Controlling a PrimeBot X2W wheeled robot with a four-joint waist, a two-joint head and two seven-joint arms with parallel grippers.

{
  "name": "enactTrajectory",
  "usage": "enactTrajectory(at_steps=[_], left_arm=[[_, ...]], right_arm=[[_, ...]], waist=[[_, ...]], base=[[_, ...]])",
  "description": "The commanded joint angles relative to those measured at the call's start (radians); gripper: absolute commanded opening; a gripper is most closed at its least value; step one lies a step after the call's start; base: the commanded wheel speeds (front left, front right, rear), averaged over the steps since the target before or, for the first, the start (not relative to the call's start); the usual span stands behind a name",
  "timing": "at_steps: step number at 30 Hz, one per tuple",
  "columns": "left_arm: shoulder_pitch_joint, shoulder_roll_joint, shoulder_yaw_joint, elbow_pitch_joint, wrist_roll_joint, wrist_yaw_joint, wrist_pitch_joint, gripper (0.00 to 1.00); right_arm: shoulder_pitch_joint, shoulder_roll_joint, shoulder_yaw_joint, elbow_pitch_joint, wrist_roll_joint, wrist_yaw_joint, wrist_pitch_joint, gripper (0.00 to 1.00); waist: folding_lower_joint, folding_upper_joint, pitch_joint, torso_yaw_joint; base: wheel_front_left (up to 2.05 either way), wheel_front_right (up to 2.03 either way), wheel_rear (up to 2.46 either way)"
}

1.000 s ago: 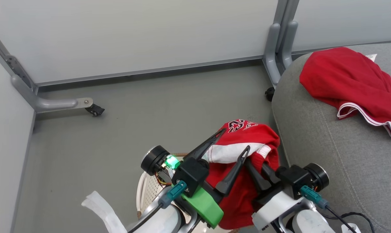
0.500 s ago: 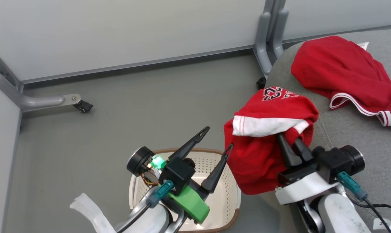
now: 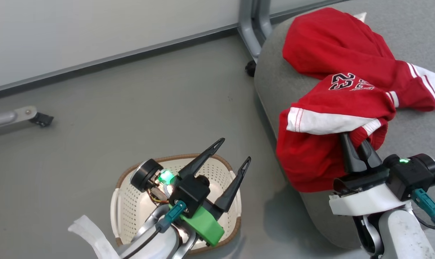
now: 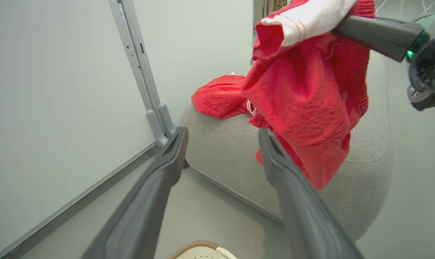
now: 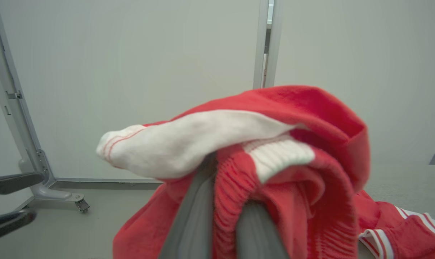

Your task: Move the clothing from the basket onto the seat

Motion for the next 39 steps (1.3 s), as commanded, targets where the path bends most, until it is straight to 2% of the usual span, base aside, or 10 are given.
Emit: enactTrajectory(at_steps=[1,5,12,23,28,35,36,37,38,39], left_arm=[[-0.028,0.01,-0.001,-0.008,0.009,-0.004,0.001,1.0],[-0.051,0.03,-0.008,-0.025,0.023,-0.013,0.017,1.0],[-0.087,0.05,-0.022,-0.05,0.042,-0.028,0.038,1.0],[-0.202,0.101,-0.036,-0.124,0.088,-0.076,0.096,1.0],[-0.258,0.108,-0.027,-0.16,0.103,-0.082,0.099,1.0],[-0.299,0.093,-0.034,-0.15,0.104,-0.091,0.077,1.0],[-0.302,0.09,-0.034,-0.145,0.103,-0.09,0.074,1.0],[-0.304,0.086,-0.035,-0.14,0.1,-0.09,0.069,1.0],[-0.304,0.083,-0.035,-0.137,0.097,-0.089,0.063,1.0],[-0.303,0.082,-0.033,-0.133,0.092,-0.087,0.057,1.0]], right_arm=[[-0.004,-0.002,-0.005,-0.01,0.01,-0.001,-0.002,0.0],[-0.012,-0.002,-0.018,-0.039,0.039,-0.001,-0.002,0.0],[-0.071,-0.002,-0.064,-0.073,0.102,-0.001,-0.002,0.0],[-0.504,-0.01,-0.265,-0.034,0.046,-0.001,-0.002,0.0],[-0.761,-0.12,-0.366,0.139,0.034,-0.001,-0.002,0.0],[-0.834,-0.198,-0.452,0.377,-0.042,-0.001,-0.002,0.0],[-0.82,-0.194,-0.472,0.393,-0.052,-0.001,-0.002,0.24],[-0.796,-0.188,-0.503,0.408,-0.065,-0.001,-0.002,0.8],[-0.776,-0.179,-0.532,0.413,-0.079,-0.001,-0.002,1.0],[-0.746,-0.165,-0.561,0.411,-0.107,-0.001,-0.002,1.0]], waist=[[-0.0001,0.0,0.081,-0.094],[-0.0001,0.0,0.145,-0.169],[-0.0001,0.0,0.232,-0.216],[-0.0001,0.0,0.461,-0.157],[-0.0001,0.0,0.56,-0.09],[-0.0001,0.0,0.615,-0.028],[-0.0001,0.0,0.616,-0.024],[-0.0001,0.0,0.614,-0.021],[-0.0001,0.0,0.611,-0.019],[-0.0001,0.0,0.605,-0.019]], base=[[0.0,0.0,0.0],[0.0,0.0,0.0],[0.0,0.0,0.0],[0.0,0.0,0.0],[0.0,0.0,0.0],[0.0,0.0,0.0],[0.0,0.0,0.0],[0.0,0.0,0.0],[0.0,0.0,0.0],[0.0,0.0,0.0]])
